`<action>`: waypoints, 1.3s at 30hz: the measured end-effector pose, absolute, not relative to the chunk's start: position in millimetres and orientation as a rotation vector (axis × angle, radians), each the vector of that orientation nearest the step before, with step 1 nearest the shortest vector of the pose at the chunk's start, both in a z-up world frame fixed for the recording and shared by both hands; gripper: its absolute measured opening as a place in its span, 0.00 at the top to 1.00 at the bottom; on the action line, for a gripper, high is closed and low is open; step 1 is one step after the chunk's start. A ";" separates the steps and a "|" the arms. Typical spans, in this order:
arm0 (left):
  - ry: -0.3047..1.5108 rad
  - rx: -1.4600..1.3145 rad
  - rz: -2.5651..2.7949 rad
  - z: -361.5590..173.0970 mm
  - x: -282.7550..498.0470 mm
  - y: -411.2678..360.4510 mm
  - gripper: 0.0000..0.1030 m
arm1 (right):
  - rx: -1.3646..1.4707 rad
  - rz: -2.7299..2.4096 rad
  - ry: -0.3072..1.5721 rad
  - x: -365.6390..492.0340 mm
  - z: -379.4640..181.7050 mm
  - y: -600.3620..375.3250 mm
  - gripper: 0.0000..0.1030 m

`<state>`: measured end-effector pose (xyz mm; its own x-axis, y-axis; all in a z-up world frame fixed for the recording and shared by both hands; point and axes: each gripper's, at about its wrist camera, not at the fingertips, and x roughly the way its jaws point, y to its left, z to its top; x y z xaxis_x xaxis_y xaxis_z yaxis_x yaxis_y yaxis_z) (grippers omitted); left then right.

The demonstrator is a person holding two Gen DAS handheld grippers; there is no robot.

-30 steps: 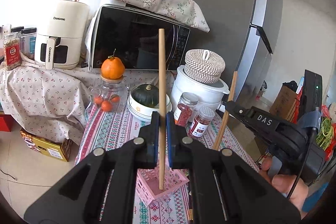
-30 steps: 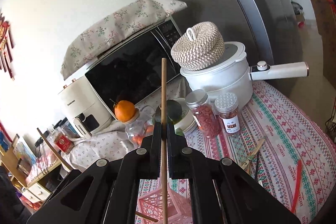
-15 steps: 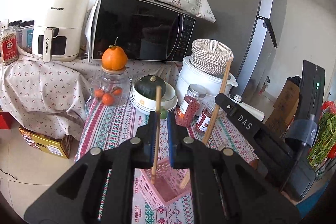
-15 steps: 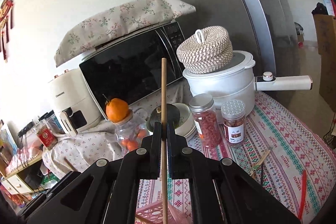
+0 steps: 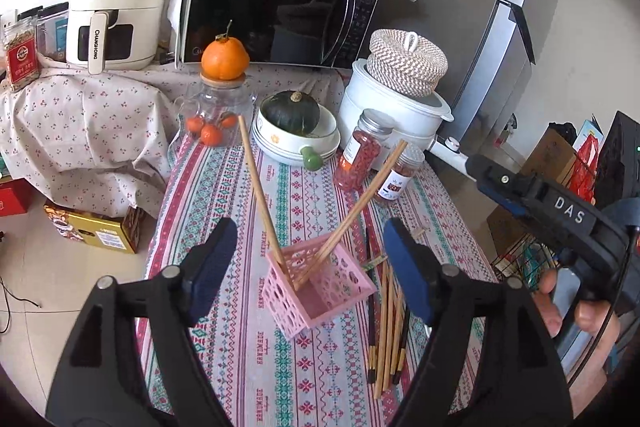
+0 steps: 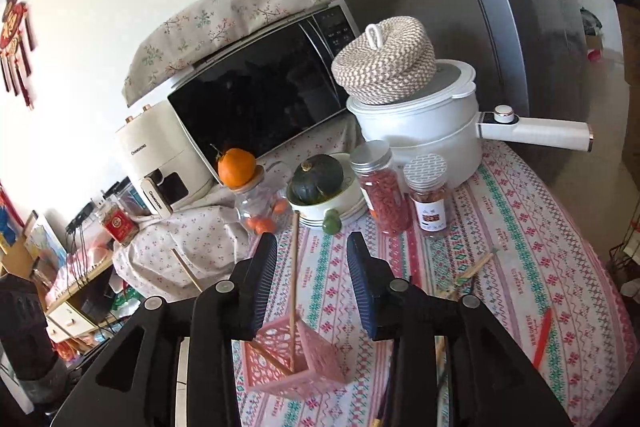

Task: Organize utensils
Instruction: 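Grasp the red spoon with the right tool while the left tool grasps a wooden chopstick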

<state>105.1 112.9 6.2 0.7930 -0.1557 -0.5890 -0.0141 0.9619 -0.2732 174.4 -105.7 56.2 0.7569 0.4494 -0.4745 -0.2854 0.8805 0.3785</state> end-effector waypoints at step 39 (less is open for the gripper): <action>1.225 -0.080 -0.315 -97.3 178.8 -59.1 0.82 | 0.231 0.081 1.275 190.0 -64.0 -276.4 0.41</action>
<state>178.8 -59.1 -97.3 0.3015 -0.2798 -0.9115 0.1943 0.9539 -0.2286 190.0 -276.4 -64.0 0.2923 0.1876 -0.9378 0.0674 0.9741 0.2158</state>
